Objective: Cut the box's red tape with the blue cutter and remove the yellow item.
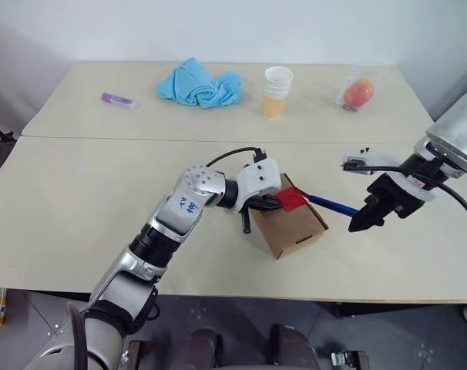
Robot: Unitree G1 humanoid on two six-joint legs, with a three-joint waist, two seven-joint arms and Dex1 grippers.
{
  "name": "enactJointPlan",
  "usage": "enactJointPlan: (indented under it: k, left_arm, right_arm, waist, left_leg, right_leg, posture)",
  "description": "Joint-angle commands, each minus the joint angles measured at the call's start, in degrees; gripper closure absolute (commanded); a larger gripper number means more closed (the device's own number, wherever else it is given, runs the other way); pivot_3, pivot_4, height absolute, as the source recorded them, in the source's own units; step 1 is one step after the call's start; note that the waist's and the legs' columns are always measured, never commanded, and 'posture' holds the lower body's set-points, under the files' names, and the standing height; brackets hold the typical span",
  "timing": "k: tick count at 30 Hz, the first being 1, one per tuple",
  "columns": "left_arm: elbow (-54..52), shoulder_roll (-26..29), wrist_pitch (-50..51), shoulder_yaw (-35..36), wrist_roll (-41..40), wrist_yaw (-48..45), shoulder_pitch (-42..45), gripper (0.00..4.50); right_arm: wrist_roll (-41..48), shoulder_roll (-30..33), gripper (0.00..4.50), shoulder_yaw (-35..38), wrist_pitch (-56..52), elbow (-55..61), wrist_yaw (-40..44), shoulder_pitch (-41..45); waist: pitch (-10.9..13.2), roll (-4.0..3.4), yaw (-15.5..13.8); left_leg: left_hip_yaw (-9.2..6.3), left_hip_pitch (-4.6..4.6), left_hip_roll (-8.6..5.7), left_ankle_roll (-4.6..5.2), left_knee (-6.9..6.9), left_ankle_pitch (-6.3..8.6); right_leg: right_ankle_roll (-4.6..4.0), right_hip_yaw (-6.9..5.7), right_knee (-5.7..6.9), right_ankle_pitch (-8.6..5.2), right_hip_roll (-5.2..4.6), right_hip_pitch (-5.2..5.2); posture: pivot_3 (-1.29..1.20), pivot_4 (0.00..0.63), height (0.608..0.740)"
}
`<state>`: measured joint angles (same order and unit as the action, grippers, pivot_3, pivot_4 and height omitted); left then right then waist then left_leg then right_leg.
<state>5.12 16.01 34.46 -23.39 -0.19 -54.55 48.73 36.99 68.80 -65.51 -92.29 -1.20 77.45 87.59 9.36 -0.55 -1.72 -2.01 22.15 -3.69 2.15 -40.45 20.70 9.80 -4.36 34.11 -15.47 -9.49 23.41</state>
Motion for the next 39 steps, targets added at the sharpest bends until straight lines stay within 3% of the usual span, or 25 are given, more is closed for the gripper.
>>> enactJointPlan:
  k: [1, 21, 28, 35, 39]
  left_arm:
    - [3.32, 0.62, 3.97, -5.44, 1.71, -0.92, -4.01, 4.46]
    - [2.59, 0.70, 4.83, -5.30, 1.36, -0.63, -4.35, 4.46]
    - [2.23, 1.05, 5.05, -5.11, 1.27, -0.40, -4.52, 4.46]
    - [2.78, 1.92, 2.44, -1.32, -0.49, -0.61, -4.16, 4.46]
    - [2.87, 1.72, -0.22, 4.81, -5.36, -1.66, -3.98, 4.46]
  right_arm:
    - [-0.35, 2.15, 4.34, -0.86, -0.21, 3.34, 2.06, -1.19]
    - [-3.18, 3.47, 4.34, -0.14, -0.21, 5.46, 4.32, -3.09]
    - [-2.53, 9.21, 4.34, 1.38, 0.19, 10.86, 8.84, -2.25]
    - [-3.81, 17.80, 4.34, 11.98, 4.70, 10.59, 14.76, -3.92]
    - [-2.57, 19.61, 4.34, 23.57, 6.90, 3.90, 10.89, -11.13]
  waist:
    - [0.00, 0.00, 0.03]
    - [-0.02, -0.02, 0.05]
    - [-0.02, -0.02, 0.00]
    - [-0.01, -0.02, 0.09]
    - [-0.01, -0.01, 0.17]
  left_leg:
    - [0.00, 0.00, 0.00, 0.00, 0.00, 0.00]
    - [0.01, 0.00, 0.01, -0.01, 0.00, 0.01]
    - [0.00, 0.01, 0.01, -0.02, 0.00, 0.01]
    - [0.06, 0.02, 0.03, -0.02, 0.04, 0.02]
    - [0.10, 0.02, 0.21, -0.03, 0.04, 0.03]
  right_leg:
    - [0.00, 0.00, 0.00, 0.00, 0.00, 0.00]
    - [0.00, 0.01, -0.01, 0.00, 0.00, 0.00]
    - [0.00, 0.01, -0.03, 0.00, 0.00, 0.01]
    - [0.00, 0.03, -0.09, 0.00, 0.00, 0.01]
    - [0.00, 0.05, -0.10, 0.00, 0.02, 0.02]
  posture:
    - [0.00, 0.150, 0.740]
    - [0.00, 0.150, 0.740]
    - [0.00, 0.150, 0.740]
    - [0.00, 0.150, 0.740]
    - [0.00, 0.150, 0.740]
